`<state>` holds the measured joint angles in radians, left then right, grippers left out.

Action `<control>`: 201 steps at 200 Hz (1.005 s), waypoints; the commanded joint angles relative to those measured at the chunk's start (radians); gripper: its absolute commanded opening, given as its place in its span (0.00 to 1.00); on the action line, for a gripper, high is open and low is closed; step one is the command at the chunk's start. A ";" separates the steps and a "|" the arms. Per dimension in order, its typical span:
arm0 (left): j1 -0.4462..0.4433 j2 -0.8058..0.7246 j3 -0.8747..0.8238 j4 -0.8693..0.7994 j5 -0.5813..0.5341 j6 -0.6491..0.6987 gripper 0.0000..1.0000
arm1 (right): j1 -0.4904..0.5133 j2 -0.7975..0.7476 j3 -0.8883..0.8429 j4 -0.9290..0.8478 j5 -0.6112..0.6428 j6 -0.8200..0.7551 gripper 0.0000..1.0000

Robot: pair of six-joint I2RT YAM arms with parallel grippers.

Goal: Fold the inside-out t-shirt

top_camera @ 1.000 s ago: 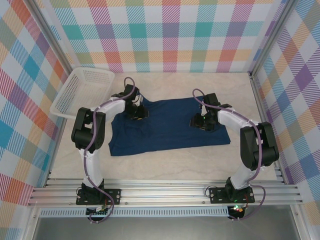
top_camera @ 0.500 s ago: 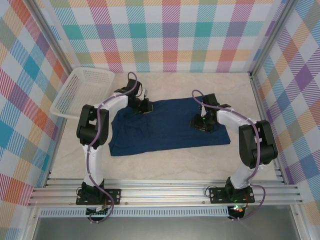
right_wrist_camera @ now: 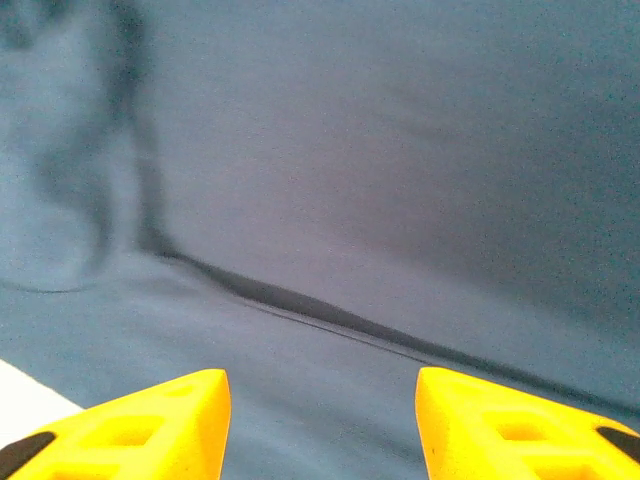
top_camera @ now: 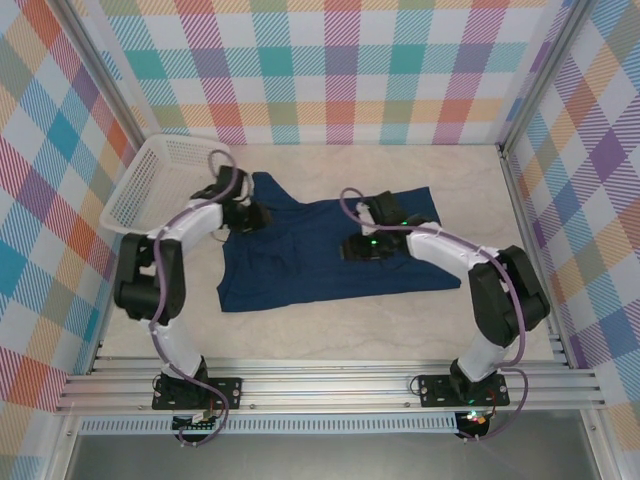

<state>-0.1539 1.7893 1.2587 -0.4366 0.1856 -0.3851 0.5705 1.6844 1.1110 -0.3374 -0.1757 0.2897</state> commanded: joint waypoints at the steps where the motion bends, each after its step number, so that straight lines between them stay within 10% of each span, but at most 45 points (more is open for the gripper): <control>1: 0.069 -0.053 -0.057 0.047 -0.087 -0.049 0.40 | 0.090 0.114 0.121 0.197 -0.052 -0.030 0.53; 80: 0.093 0.093 0.007 0.055 0.013 -0.062 0.46 | 0.192 0.529 0.534 0.139 0.076 -0.032 0.49; 201: 0.068 0.098 -0.011 0.075 0.069 -0.070 0.37 | 0.193 0.603 0.602 0.150 0.142 -0.026 0.10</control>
<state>-0.0654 1.9030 1.2564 -0.3622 0.2276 -0.4496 0.7601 2.2684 1.6852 -0.1989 -0.0540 0.2680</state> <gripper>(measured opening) 0.367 0.122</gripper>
